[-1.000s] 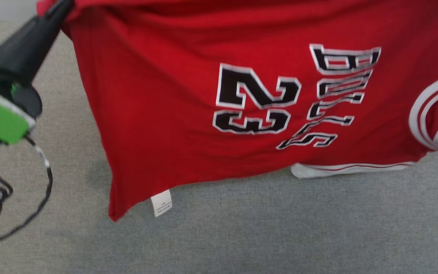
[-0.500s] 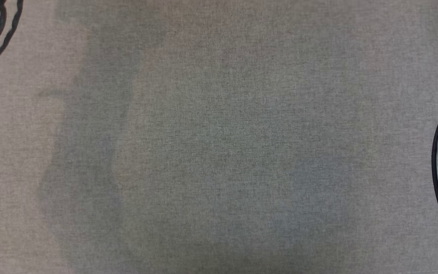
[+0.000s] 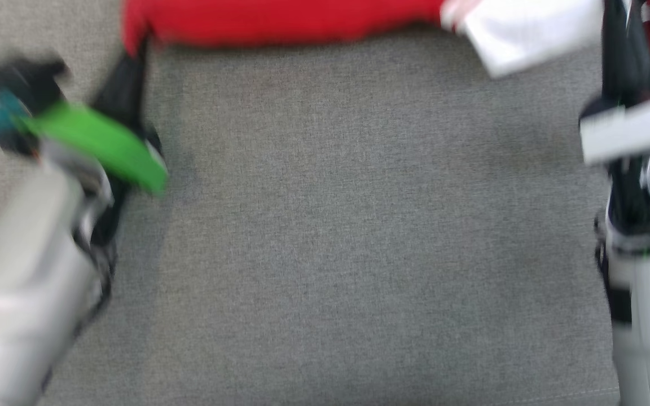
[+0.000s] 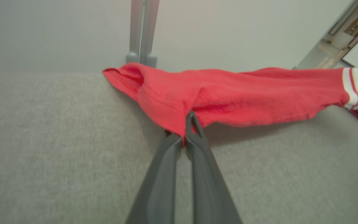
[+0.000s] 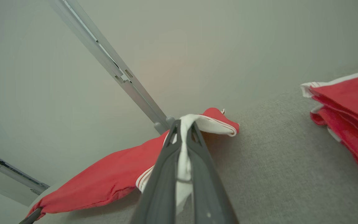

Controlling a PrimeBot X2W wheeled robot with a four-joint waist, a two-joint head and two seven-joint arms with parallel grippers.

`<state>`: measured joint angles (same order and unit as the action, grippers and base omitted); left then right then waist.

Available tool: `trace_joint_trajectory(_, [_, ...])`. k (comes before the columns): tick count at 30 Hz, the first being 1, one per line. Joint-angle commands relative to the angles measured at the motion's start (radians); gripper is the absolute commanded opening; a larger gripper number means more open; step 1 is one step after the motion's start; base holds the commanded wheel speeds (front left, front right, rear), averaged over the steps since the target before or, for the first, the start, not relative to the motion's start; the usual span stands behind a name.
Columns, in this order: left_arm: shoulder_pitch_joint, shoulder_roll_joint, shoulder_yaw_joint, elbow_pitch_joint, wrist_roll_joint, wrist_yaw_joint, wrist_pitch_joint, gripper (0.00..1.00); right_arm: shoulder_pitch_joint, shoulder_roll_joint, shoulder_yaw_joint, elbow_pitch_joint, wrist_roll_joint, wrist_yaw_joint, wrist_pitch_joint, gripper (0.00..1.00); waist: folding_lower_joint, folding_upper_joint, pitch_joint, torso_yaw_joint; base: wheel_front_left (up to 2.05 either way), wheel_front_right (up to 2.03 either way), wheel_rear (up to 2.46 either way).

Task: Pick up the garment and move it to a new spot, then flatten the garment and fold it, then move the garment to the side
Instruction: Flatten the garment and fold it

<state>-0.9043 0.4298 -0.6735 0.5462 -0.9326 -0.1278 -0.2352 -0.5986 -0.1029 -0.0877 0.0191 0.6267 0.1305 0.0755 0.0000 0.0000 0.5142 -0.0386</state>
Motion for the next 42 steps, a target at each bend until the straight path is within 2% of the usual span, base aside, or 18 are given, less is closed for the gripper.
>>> trace_joint_trajectory(1, [0.102,0.036,-0.029,-0.028,0.008,-0.004,-0.01,0.0,0.109,0.0,-0.007,-0.032,0.021,0.0,-0.011,0.0,0.0,0.0,-0.075,-0.004,0.0,0.0,0.0])
trace_joint_trajectory(4, [0.275,0.078,-0.082,-0.104,0.029,-0.001,-0.019,0.0,0.321,0.005,-0.034,-0.093,0.054,0.0,-0.019,0.0,0.0,0.0,-0.136,0.008,0.0,0.0,0.0])
trace_joint_trajectory(6, [0.399,0.085,-0.096,-0.163,0.014,0.016,-0.021,0.0,0.457,0.016,-0.065,-0.135,0.081,0.0,-0.023,0.0,0.0,0.0,-0.18,0.022,0.0,0.0,0.0])
trace_joint_trajectory(10, [0.592,0.122,-0.12,-0.296,0.01,0.083,-0.025,0.0,0.695,0.035,-0.091,-0.226,0.113,0.0,0.004,0.0,0.0,0.0,-0.248,0.043,0.0,0.0,0.0])
trace_joint_trajectory(13, [0.705,0.128,-0.161,-0.389,0.014,0.143,-0.008,0.0,0.85,0.044,-0.093,-0.24,0.122,0.0,0.024,0.0,0.0,0.0,-0.273,0.056,0.0,0.0,0.0])
trace_joint_trajectory(18, [0.832,0.132,-0.166,-0.503,-0.046,0.206,-0.003,0.0,0.963,0.049,-0.116,-0.215,0.142,0.0,0.02,0.0,0.0,0.0,-0.277,0.063,0.0,0.0,0.0])
trace_joint_trajectory(22, [0.865,0.147,-0.14,-0.571,-0.094,0.231,0.01,0.0,0.905,0.05,-0.131,-0.235,0.121,0.0,0.045,0.0,0.0,0.0,-0.271,0.061,0.0,0.0,0.0])
trace_joint_trajectory(28, [0.763,0.162,-0.119,-0.631,-0.131,0.236,0.117,0.0,0.713,0.02,-0.152,-0.243,0.043,0.0,0.169,0.0,0.0,0.0,-0.26,0.085,0.0,0.0,0.0])
trace_joint_trajectory(33, [0.666,0.14,-0.111,-0.634,-0.177,0.241,0.222,0.0,0.56,-0.014,-0.145,-0.222,-0.003,0.0,0.306,0.0,0.0,0.0,-0.245,0.107,0.0,0.0,0.0])
trace_joint_trajectory(36, [0.611,0.134,-0.109,-0.642,-0.213,0.229,0.288,0.0,0.476,-0.042,-0.142,-0.214,-0.022,0.0,0.394,0.0,0.0,0.0,-0.225,0.124,0.0,0.0,0.0])
trace_joint_trajectory(42, [0.507,0.115,-0.112,-0.602,-0.23,0.238,0.384,0.0,0.33,-0.09,-0.149,-0.166,-0.076,0.0,0.493,0.0,0.0,0.0,-0.183,0.148,0.0,0.0,0.0])
